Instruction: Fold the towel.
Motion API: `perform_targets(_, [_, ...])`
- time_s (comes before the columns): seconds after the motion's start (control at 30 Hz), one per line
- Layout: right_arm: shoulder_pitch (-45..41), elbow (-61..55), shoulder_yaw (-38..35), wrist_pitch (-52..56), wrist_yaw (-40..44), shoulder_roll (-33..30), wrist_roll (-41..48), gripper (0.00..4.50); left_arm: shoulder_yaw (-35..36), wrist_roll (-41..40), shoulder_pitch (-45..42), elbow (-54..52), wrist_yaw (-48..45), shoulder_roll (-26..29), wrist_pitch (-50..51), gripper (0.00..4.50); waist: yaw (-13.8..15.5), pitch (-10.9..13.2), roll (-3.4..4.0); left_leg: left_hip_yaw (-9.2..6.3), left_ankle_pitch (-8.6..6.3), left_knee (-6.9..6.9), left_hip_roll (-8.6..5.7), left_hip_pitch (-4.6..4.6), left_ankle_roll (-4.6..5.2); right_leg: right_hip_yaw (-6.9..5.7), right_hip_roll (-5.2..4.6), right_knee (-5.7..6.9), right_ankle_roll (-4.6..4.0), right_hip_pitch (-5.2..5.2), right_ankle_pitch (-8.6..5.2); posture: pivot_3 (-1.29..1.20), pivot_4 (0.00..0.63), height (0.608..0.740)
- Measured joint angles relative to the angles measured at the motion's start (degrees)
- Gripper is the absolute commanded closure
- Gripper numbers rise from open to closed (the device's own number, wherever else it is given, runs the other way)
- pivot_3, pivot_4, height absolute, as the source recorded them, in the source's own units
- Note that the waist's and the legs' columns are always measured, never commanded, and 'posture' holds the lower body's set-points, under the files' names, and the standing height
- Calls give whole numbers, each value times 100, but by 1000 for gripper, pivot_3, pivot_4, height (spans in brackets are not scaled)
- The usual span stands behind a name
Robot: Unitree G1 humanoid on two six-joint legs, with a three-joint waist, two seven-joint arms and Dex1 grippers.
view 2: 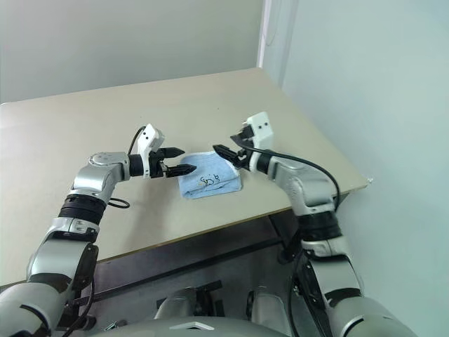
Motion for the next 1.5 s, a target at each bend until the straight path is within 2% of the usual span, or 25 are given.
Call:
perform_targets(0.23, [-448, 2344, 716, -653, -160, 288, -1122, 1014, -488, 447, 347, 187, 164, -280, -723, 17, -65, -2, -2, 21, 1, 0, 12, -2, -1, 9, 19, 15, 22, 5, 11, 0, 0, 735])
perform_targets(0.43, [-503, 2862, 751, -1396, -272, 458, -1467, 1014, -601, 783, 325, 871, 477, -446, -1507, 17, -89, -11, 3, 14, 3, -1, 28, 36, -7, 9, 30, 13, -7, 28, 8, 0, 0, 735])
perform_targets(0.57, [-332, 2538, 556, -1460, -122, 407, -1408, 1014, -454, 548, 311, 865, 276, -538, -1303, 17, -45, -9, 5, 17, 3, -5, 27, 18, -7, 9, 26, 7, -4, 20, 21, 0, 0, 735])
perform_targets(0.73, [68, 882, 140, -1339, 499, 76, -819, 1014, -170, 87, 219, 686, -196, -331, -728, 17, -50, -5, 8, 16, 4, -5, 25, 3, -7, 12, 23, 4, -3, -11, 18, 0, 0, 735])
perform_targets(0.87, [419, -502, 120, -961, 1165, -381, -418, 135, 233, -334, -125, 490, -397, 0, -90, 0, -50, -4, 5, 10, -2, -5, 24, -3, 3, 10, 24, 0, 7, -21, 6, 0, 0, 735])
perform_targets(1.03, [696, -1140, 658, -642, 1767, -876, -403, 43, 421, -743, -80, -181, -939, 636, 798, 0, -92, -1, 9, 11, -4, -5, 25, 0, 6, 11, 28, 4, 4, -18, 2, 0, 0, 735])
perform_targets(1.2, [560, -811, 1590, -1090, 1984, -1138, -1296, 43, 200, -626, 758, -989, -1389, 1402, 811, 0, -145, 1, 12, 11, -5, -13, 26, 16, 4, 8, 25, -7, -5, -14, -9, 0, 0, 735])
perform_targets(1.33, [388, -210, 2087, -1491, 2063, -1063, -1811, 43, 119, -555, 1256, -1289, -1356, 1478, 825, 0, -69, 3, 11, 15, -5, -18, 26, -6, 3, 9, 15, -6, -11, -33, -4, 0, 0, 735])
perform_targets(1.5, [-57, 513, 2251, -1909, 1941, -753, -2263, 43, 127, -583, 1497, -1870, -1165, 1463, 958, 0, -41, 3, 11, 26, -4, -29, 19, -24, 1, 11, 7, -9, -13, -55, -4, 0, 0, 735])
